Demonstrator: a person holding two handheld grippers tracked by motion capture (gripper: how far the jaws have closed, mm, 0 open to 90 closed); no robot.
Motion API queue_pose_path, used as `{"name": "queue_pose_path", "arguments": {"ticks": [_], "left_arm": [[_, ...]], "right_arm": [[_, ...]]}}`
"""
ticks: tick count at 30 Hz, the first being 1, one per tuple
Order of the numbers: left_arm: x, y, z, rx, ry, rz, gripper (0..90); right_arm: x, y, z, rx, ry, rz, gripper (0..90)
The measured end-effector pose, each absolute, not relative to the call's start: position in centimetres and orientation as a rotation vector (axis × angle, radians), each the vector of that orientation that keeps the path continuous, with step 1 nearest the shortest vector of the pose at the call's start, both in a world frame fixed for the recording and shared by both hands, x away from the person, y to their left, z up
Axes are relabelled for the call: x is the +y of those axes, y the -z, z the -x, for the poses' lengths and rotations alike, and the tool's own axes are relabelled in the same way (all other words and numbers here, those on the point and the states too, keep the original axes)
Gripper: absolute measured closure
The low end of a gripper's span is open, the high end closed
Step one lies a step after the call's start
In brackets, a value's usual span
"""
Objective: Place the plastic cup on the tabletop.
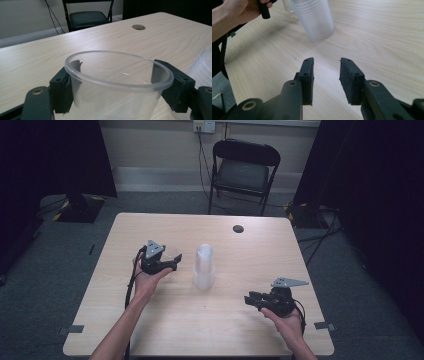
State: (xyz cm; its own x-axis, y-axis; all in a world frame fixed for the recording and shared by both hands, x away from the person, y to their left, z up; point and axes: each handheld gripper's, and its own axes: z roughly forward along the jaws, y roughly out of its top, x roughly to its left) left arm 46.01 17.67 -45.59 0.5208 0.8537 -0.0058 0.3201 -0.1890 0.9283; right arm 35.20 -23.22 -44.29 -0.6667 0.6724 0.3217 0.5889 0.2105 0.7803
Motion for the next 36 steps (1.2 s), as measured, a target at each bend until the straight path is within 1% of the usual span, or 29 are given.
{"name": "queue_pose_path", "arguments": {"ticks": [6,25,32,36], "left_arm": [[17.9,46.1,-46.3,1.023,-0.639,-1.738,23.6],[18.5,46.9,-46.4,1.064,-0.595,-1.807,21.0],[18.5,47.1,-46.3,1.067,-0.591,-1.818,16.0],[18.6,47.1,-46.2,1.074,-0.594,-1.823,15.4]], "right_arm": [[-23.2,44.1,-35.2,2.369,-1.476,-1.237,64.6],[-23.1,44.2,-35.1,2.376,-1.471,-1.238,64.3],[-23.2,44.2,-35.1,2.375,-1.474,-1.235,64.2],[-23.3,44.2,-35.1,2.369,-1.474,-1.238,63.5]]}}
